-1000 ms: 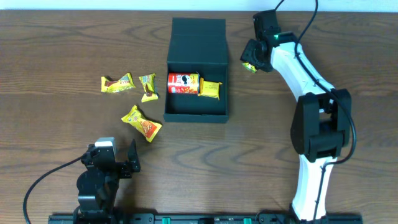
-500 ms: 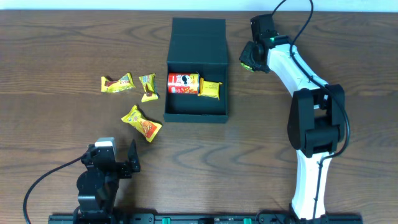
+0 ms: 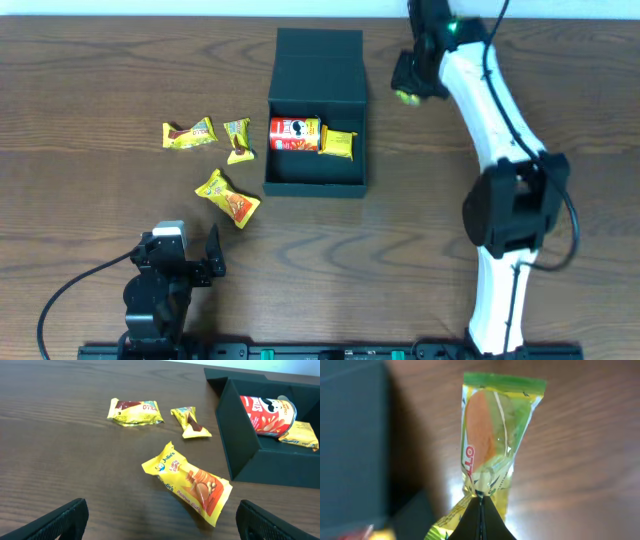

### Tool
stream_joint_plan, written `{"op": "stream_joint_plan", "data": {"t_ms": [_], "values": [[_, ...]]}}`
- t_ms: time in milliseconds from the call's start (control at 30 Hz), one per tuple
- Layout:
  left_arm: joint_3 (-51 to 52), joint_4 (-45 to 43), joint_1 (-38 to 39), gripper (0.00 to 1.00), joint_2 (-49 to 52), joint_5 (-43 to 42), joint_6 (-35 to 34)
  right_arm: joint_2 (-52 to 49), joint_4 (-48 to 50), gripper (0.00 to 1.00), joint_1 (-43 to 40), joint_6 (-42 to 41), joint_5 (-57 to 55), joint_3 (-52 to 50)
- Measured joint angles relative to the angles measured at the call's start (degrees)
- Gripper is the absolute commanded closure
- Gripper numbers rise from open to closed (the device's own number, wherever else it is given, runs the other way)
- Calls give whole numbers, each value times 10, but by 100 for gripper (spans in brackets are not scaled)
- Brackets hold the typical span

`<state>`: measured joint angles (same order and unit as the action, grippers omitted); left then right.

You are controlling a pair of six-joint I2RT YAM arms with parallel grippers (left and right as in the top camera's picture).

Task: Pack container
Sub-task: 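Reach the right gripper to the green candy wrapper and grasp it, then carry the green candy into the box and release it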

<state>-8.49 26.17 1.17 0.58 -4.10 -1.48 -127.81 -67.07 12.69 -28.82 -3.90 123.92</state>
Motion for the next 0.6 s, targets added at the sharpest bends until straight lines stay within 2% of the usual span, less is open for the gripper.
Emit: {"op": "stream_joint_plan", "data": {"t_ms": [233, 333, 467, 600], "values": [[0, 0, 0, 5, 0, 0, 0, 156, -118, 99, 121, 37, 3, 47], [0, 0, 0, 5, 0, 0, 0, 170, -142, 98, 163, 37, 5, 47], [0, 0, 0, 5, 0, 0, 0, 162, -130, 98, 211, 31, -6, 3], [0, 0, 0, 4, 0, 0, 0, 158, -59, 99, 242, 20, -10, -99]]}}
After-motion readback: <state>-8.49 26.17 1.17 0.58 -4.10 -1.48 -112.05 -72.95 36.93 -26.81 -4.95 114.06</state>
